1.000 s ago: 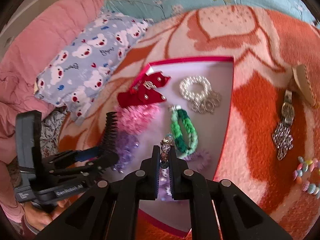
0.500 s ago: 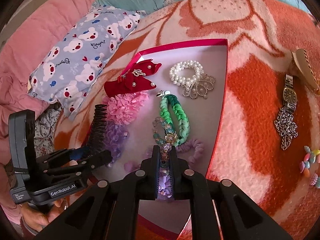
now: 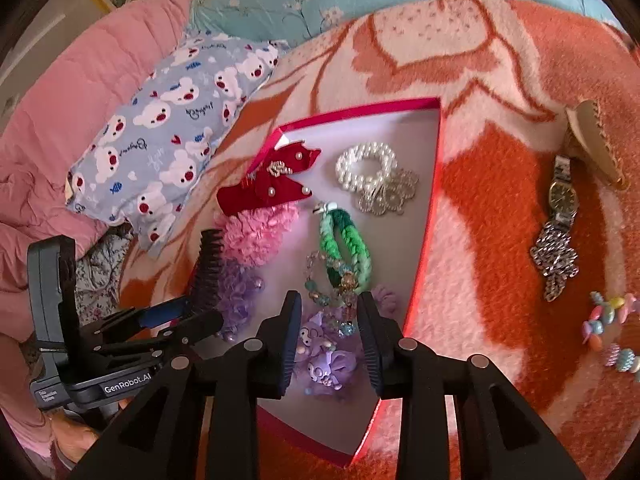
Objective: Organize jewelry
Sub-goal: 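Open both tools to release the comb and bead bracelet in the box, then grasp the beige claw clip with the left tool while the right tool grasps the star bead tie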
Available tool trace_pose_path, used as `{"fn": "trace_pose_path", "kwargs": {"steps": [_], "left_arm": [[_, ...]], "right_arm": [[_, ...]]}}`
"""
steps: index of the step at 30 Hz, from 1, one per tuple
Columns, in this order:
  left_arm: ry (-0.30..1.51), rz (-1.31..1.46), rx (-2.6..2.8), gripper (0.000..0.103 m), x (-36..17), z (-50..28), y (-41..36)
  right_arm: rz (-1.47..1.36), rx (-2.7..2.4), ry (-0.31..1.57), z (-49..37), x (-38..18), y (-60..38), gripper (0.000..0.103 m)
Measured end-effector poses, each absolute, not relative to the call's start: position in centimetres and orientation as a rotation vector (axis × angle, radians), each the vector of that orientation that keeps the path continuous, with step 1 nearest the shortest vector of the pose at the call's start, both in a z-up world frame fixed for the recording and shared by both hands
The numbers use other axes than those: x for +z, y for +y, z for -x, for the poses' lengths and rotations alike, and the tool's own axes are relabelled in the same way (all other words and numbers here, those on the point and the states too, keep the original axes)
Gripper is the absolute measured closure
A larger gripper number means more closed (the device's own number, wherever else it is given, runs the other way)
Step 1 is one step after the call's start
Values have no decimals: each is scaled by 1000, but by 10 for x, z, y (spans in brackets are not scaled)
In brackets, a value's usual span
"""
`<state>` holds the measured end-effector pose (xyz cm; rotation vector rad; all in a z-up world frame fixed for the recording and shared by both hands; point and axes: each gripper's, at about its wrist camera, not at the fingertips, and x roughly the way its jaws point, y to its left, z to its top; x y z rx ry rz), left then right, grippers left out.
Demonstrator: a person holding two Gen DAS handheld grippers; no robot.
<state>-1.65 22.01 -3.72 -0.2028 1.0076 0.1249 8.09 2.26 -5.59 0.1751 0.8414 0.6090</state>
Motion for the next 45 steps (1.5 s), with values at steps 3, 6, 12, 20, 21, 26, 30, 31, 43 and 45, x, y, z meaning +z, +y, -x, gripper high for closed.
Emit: {"fn": "trace_pose_path", "kwargs": {"steps": [3, 6, 12, 20, 21, 26, 30, 31, 43, 45], "left_arm": [[997, 205, 121, 38, -31, 18, 219], [981, 205, 116, 37, -25, 18, 217], [972, 216, 103, 37, -19, 17, 211], [971, 214, 63, 37, -13, 13, 192], [972, 215, 57, 37, -12, 13, 190], [974, 213, 22, 37, -10, 7, 174], [979, 199, -9, 37, -9, 1, 158], [979, 195, -13, 37, -8, 0, 155], [978, 135, -103, 34, 4, -38, 102], [980, 122, -120, 29, 4, -50, 90]], "right_arm": [[-198, 599, 822, -78, -49, 10, 72], [-219, 582, 806, -76, -44, -4, 72], [-271, 507, 787, -73, -42, -47, 71], [-329, 404, 771, -65, -44, -103, 69], [-334, 386, 768, -64, -44, -111, 67], [-341, 314, 758, -63, -49, -141, 66], [-330, 277, 788, -66, -60, -150, 63], [-319, 265, 795, -67, -65, -150, 62], [-243, 231, 818, -80, -75, -148, 95], [-245, 217, 798, -77, -71, -155, 95]]}}
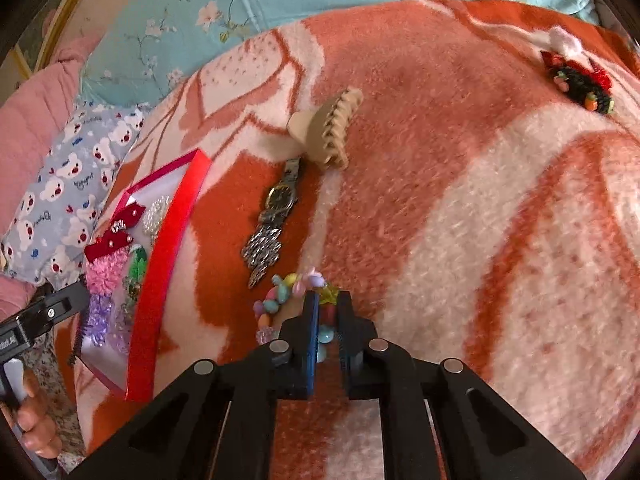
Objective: Organize jewelry
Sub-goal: 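Grasp the beige claw clip with the left tool while the right tool grasps the star bead tie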
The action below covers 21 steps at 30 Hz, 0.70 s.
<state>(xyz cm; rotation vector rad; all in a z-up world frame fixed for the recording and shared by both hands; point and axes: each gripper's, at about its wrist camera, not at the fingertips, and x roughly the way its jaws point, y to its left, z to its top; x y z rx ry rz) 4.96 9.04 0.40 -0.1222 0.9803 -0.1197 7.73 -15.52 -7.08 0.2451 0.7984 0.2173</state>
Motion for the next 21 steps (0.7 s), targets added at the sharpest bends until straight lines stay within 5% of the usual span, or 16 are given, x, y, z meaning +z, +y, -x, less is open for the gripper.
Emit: {"fn": "trace_pose_path", "kwargs": {"steps": [11, 21], "left_arm": [[1035, 51, -233, 29, -14, -144, 7], [1097, 58, -197, 18, -46, -233, -34]], "right_arm": [[-310, 149, 733, -86, -47, -217, 95], [-374, 118, 731, -91, -48, -252, 94]]}}
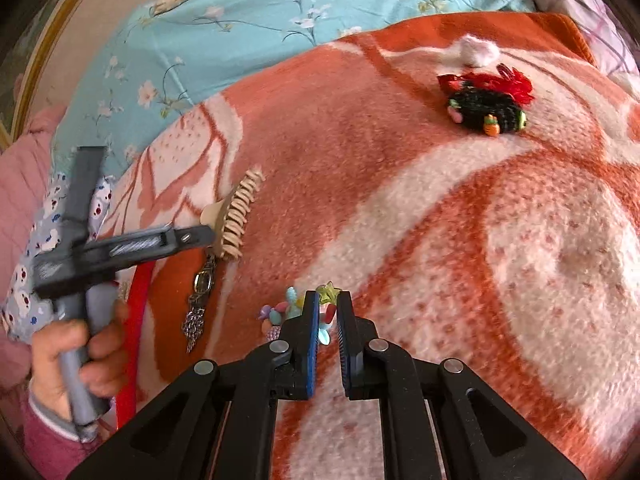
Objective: Organize jewelry
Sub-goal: 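Grasp the beige claw clip with the left tool while the right tool grasps the star bead tie, then carry the claw clip with the left tool while the right tool carries the star bead tie into the box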
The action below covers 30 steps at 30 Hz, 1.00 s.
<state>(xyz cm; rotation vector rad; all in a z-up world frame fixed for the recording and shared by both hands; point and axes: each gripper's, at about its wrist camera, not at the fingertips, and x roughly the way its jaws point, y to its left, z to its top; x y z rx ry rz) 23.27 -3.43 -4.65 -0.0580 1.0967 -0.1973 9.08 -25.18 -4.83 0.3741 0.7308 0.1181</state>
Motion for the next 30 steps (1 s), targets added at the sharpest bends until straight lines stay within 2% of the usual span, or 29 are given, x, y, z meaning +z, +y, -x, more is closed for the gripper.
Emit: {"fn": "trace_pose_path", "kwargs": {"steps": [6, 10, 11, 17, 19, 30], "left_arm": [[1126, 32, -229, 19, -63, -253, -54], [1124, 17, -262, 54, -71, -255, -61], [1112, 10, -268, 57, -69, -254, -61], [1083, 9, -295, 57, -55, -233, -57], [1066, 14, -305, 57, -48, -220, -52], [997, 60, -305, 57, -11, -143, -12]], "right_arm": [[-389, 140, 772, -94, -55, -248, 86], [-375, 125, 795, -97, -61, -245, 87], [-375, 124, 797, -98, -62, -245, 87], [-352, 115, 794, -98, -62, -243, 87], [-345, 116, 790, -98, -61, -241, 94], [-316, 159, 690, -81, -25, -224, 95]]}}
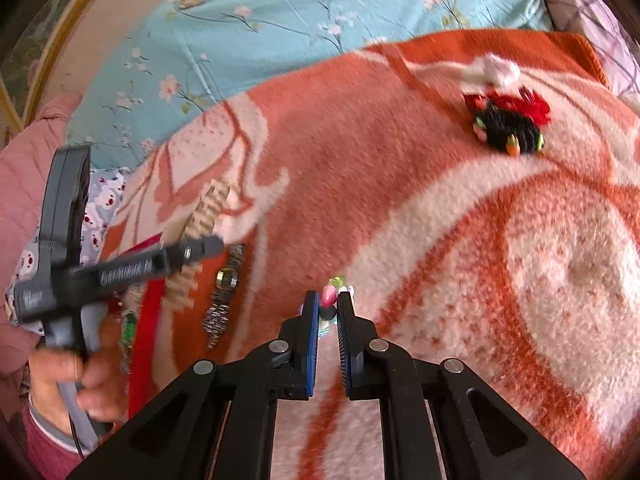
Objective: Organize jewelry
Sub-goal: 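Carry the claw clip with the left tool while the right tool carries the star bead tie into the box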
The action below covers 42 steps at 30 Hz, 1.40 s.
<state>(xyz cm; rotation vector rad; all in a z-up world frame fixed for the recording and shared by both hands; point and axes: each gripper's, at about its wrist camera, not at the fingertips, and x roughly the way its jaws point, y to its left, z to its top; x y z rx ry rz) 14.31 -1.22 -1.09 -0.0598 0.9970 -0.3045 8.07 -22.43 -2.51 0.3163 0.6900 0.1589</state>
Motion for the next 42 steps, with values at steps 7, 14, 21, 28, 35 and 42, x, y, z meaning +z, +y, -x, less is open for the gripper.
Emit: {"fn": "trace_pose_path", "kwargs": {"steps": [7, 14, 21, 28, 35, 42], "left_arm": [[976, 86, -257, 57, -2, -107, 15], [962, 120, -210, 57, 3, -81, 49], [958, 157, -153, 57, 4, -66, 85], [935, 183, -96, 57, 10, -58, 121], [920, 213, -56, 57, 11, -56, 148], [901, 233, -16, 57, 15, -55, 173]], "right_arm": [[-307, 196, 652, -67, -8, -206, 95], [-281, 240, 627, -57, 6, -180, 95], [-261, 286, 627, -56, 12, -153, 95], [-235, 340, 633, -62, 15, -121, 95], [-209, 399, 636, -72, 21, -88, 95], [-184, 448, 634, -88, 27, -56, 95]]}}
